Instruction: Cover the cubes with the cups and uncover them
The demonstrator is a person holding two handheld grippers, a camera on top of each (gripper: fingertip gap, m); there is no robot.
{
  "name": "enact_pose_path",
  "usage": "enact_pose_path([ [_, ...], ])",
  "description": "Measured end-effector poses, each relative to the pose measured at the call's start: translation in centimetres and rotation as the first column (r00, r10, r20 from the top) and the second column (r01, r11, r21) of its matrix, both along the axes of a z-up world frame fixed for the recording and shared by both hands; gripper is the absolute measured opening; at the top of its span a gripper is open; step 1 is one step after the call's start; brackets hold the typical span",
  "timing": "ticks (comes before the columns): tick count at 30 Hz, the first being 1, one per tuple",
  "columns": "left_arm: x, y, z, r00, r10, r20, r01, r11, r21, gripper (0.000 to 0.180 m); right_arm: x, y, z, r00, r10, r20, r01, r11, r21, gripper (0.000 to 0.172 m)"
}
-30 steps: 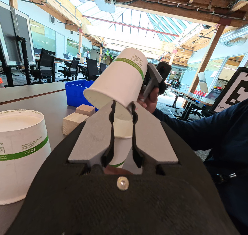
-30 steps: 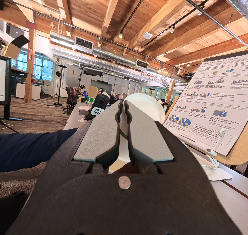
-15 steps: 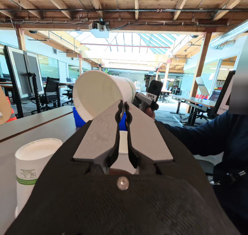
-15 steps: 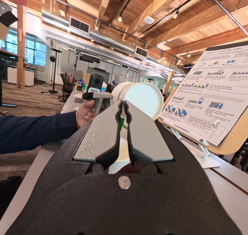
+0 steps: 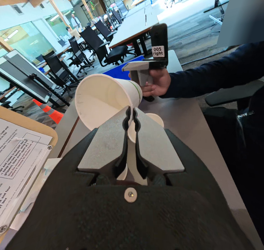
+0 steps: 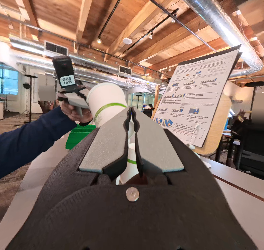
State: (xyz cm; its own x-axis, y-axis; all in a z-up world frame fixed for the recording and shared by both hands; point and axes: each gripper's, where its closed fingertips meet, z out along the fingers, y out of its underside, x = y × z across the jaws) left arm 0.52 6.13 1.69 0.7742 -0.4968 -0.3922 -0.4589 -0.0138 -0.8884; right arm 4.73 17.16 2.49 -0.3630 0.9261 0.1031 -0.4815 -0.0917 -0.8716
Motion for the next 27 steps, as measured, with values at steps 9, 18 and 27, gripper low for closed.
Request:
enact_pose_path([
  [9, 1.7, 1.3, -2.3, 0.966, 0.019, -0.258, -0.057, 0.988, -0.142, 0.001, -1.8, -2.9, -2.9, 0.992, 0.022, 0.127, -0.041, 0.988, 0.149, 0.0],
  [18, 3.0, 1.5, -3.2, 0.953, -0.043, -0.3, -0.041, 0.963, -0.268, 0.002, -2.2, -3.6, -3.9, 0.984, 0.033, 0.173, -0.066, 0.979, 0.191, 0.0],
  [27, 2.6, 1.9, -2.5, 0.89, -0.072, -0.451, -0.127, 0.91, -0.396, 0.001, -2.3, -3.1, -3.7, 0.986, 0.019, 0.167, -0.047, 0.985, 0.167, 0.0],
])
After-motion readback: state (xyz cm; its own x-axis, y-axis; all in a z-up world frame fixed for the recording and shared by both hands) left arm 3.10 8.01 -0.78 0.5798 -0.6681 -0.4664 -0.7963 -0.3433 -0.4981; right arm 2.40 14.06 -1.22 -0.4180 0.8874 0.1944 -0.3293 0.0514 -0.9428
